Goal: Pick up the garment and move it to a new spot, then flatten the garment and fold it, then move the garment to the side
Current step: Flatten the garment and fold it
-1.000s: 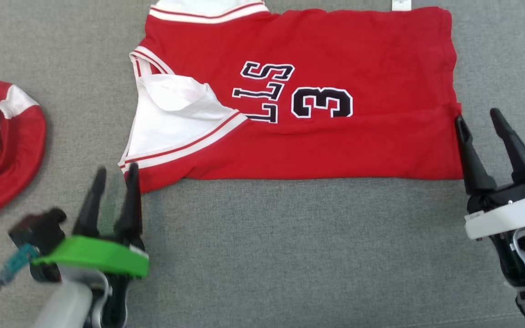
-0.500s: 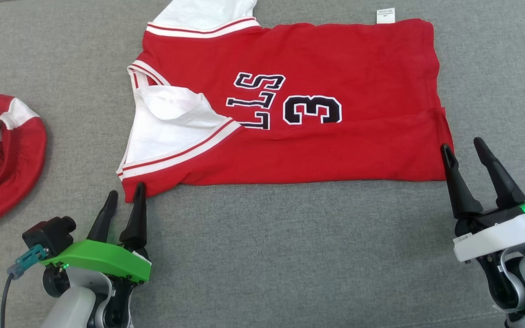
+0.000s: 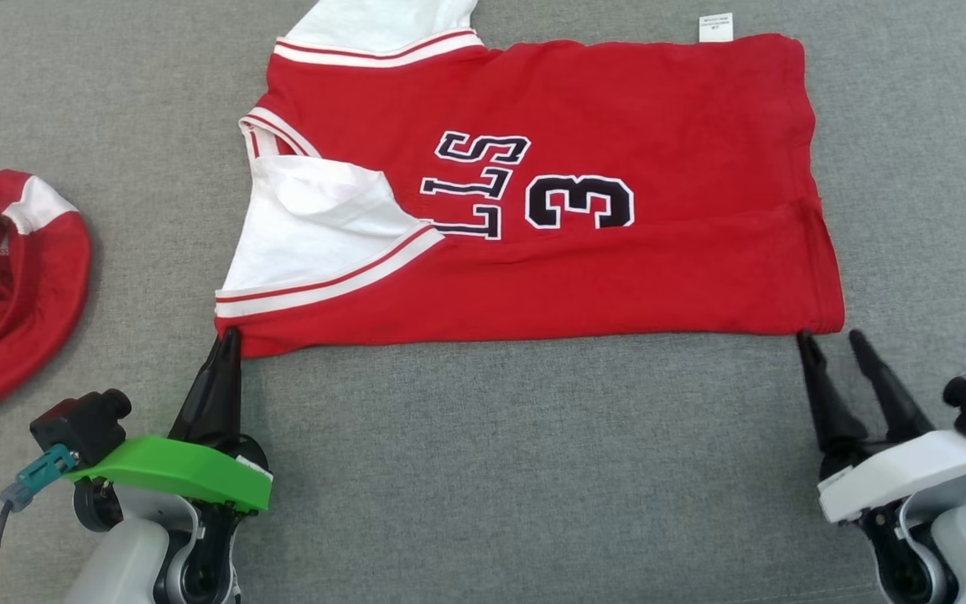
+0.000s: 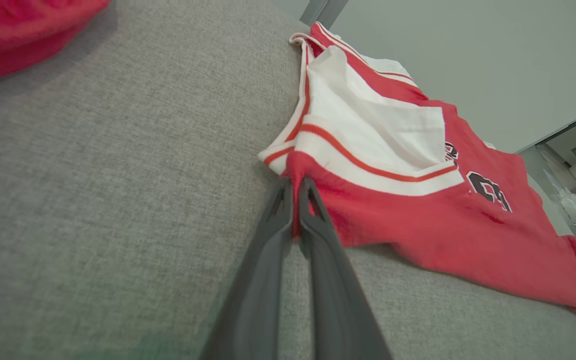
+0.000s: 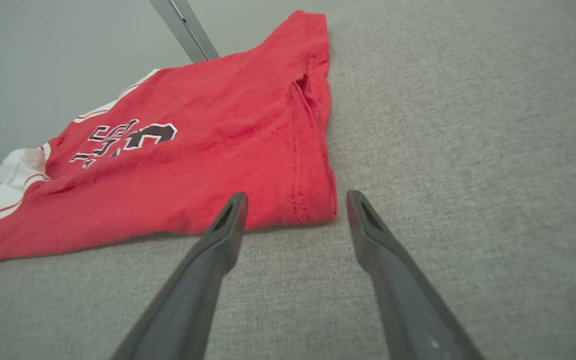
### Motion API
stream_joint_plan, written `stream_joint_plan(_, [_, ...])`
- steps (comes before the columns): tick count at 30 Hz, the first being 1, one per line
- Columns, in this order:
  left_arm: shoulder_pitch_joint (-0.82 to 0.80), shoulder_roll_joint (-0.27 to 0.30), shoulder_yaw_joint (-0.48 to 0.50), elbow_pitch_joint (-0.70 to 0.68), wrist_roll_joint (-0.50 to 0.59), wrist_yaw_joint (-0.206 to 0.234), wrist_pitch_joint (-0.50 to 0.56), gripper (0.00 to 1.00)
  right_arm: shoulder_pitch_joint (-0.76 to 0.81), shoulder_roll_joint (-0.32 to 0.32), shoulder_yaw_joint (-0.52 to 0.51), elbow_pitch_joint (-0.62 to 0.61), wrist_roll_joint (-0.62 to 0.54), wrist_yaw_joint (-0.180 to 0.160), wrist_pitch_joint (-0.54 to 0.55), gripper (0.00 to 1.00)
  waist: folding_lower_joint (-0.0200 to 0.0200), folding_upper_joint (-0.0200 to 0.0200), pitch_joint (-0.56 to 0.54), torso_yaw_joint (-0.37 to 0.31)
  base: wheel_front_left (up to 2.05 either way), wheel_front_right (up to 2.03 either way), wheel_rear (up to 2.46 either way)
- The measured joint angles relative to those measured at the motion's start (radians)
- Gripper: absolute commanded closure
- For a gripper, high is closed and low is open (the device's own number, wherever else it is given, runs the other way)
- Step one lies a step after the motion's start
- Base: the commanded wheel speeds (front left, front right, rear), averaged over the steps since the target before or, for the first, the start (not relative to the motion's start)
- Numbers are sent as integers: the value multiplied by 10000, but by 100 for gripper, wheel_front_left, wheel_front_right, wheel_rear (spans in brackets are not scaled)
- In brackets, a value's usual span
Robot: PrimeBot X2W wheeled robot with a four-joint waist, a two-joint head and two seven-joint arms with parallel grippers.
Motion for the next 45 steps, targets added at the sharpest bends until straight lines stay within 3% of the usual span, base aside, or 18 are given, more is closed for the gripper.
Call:
stream_joint_plan(9, [-58, -15, -151, 8, 59, -88, 15, 100, -724, 222, 451, 1016, 1879, 0, -17, 1, 0, 0, 35, 170, 0, 0, 0])
stream_joint_plan(10, [-94, -15, -174, 19, 59, -98, 17, 100, -794, 205, 500, 1022, 2117, 0, -19, 33, 0, 0, 41, 190, 0, 0, 0])
stream_joint_plan(11, [-130, -13, -188, 27, 63, -113, 29, 100, -863, 176, 499, 999, 2276, 0, -19, 70, 0, 0, 48, 206, 0, 0, 0])
stream_joint_plan(12, [-152, -13, -203, 40, 71, -117, 31, 100, -916, 150, 491, 984, 2385, 0, -19, 100, 0, -1, 51, 218, 0, 0, 0])
stream_joint_plan(22, [55, -25, -293, -176, -54, -249, 92, 100, -843, -621, 639, 535, 2395, 0, -15, 100, 0, 0, -166, 381, 0, 0, 0])
stream_joint_plan(27, [732, -65, -483, -838, -320, -196, 337, 100, -315, -1373, 920, 297, 2314, 0, -13, 100, 0, 0, -395, 561, 0, 0, 0])
stream_joint_plan(35, [2317, 75, -980, -2190, -314, 535, 855, 100, 782, -2518, 1037, 48, 2510, 0, -13, 100, 0, 0, -817, 930, 0, 0, 0])
stream_joint_plan(45, [3433, 596, -1172, -3651, -213, 1223, 1262, 100, 1788, -2947, 619, -180, 2548, 2, -13, 100, 0, 0, -1017, 1136, 0, 0, 0])
